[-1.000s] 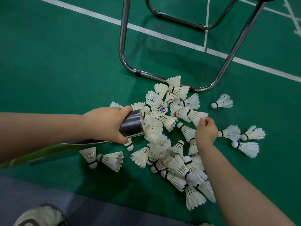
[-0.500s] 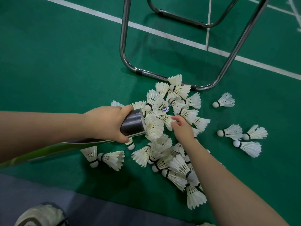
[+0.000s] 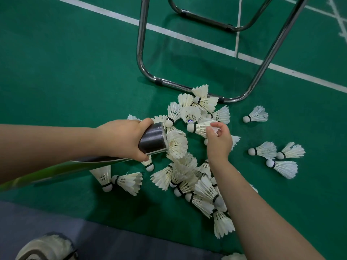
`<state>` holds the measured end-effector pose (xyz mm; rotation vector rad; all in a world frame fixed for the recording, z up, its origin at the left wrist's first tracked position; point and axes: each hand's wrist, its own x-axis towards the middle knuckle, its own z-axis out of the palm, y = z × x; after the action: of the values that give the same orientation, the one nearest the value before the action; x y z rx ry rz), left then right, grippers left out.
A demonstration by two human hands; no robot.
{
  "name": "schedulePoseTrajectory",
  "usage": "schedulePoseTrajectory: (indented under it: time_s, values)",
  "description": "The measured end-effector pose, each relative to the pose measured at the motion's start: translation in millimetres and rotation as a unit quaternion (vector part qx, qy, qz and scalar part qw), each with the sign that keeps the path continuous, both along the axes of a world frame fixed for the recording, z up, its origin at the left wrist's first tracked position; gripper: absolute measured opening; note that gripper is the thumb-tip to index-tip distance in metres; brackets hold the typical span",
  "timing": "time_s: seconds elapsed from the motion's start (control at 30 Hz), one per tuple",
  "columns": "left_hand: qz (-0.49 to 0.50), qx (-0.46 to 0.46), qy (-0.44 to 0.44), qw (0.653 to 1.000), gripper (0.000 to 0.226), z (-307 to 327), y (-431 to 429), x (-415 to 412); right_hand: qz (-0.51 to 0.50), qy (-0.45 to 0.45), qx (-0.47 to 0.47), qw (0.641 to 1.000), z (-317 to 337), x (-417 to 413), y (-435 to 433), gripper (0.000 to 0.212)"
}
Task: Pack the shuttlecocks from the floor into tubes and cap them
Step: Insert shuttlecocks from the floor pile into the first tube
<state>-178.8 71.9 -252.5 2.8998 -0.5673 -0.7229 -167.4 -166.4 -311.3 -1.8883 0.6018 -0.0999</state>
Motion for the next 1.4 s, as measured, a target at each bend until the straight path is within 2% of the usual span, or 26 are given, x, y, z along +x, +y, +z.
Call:
schedulePoseTrajectory:
  time_s: [0.07,0.2,0.27,0.33,0.5,0.67,0.7,0.8,0.87,0.97,1.1,1.27,1.4]
  values:
    - [0.000,0.001,-0.002,1.000,0.083,4,-2,0,-0.008,-0.032,0.052,0.998,10,-5,2,0.012]
    - [0.002,-0.008,-0.010,1.000,0.080,18,-11,-7,0.039,-0.083,0.120,0.989,40,-14,7,0.018]
    - [0.006,-0.013,-0.017,1.000,0.080,28,-14,-12,0.067,-0.088,0.176,0.978,61,-19,11,0.020]
    - [0.012,-0.021,-0.025,0.999,0.079,40,-15,-17,0.116,-0.074,0.193,0.971,85,-29,17,0.021]
    - [0.027,-0.035,-0.066,0.997,0.081,85,-16,-29,0.327,-0.026,0.140,0.934,136,-57,36,0.016]
    - [0.002,-0.042,-0.113,0.993,0.080,135,-20,-48,0.415,0.009,0.056,0.908,189,-75,37,0.011]
    - [-0.005,-0.043,-0.128,0.991,0.080,143,-22,-52,0.427,0.027,0.052,0.903,199,-78,35,0.018]
    - [-0.019,-0.038,-0.153,0.987,0.084,164,-27,-63,0.457,0.091,0.077,0.882,223,-88,31,0.047]
    - [-0.029,-0.035,-0.155,0.987,0.082,176,-29,-70,0.469,0.111,0.068,0.873,238,-94,31,0.053]
    - [-0.037,-0.043,-0.161,0.985,0.075,195,-29,-81,0.469,0.121,0.049,0.874,257,-104,34,0.047]
    - [-0.035,-0.070,-0.182,0.980,0.070,213,-29,-95,0.442,0.128,0.031,0.887,278,-114,41,0.022]
    - [-0.017,-0.083,-0.190,0.978,0.071,215,-22,-103,0.446,0.157,-0.018,0.881,294,-112,51,0.034]
    - [-0.005,-0.070,-0.175,0.982,0.071,207,-11,-104,0.494,0.204,-0.037,0.845,297,-100,63,0.029]
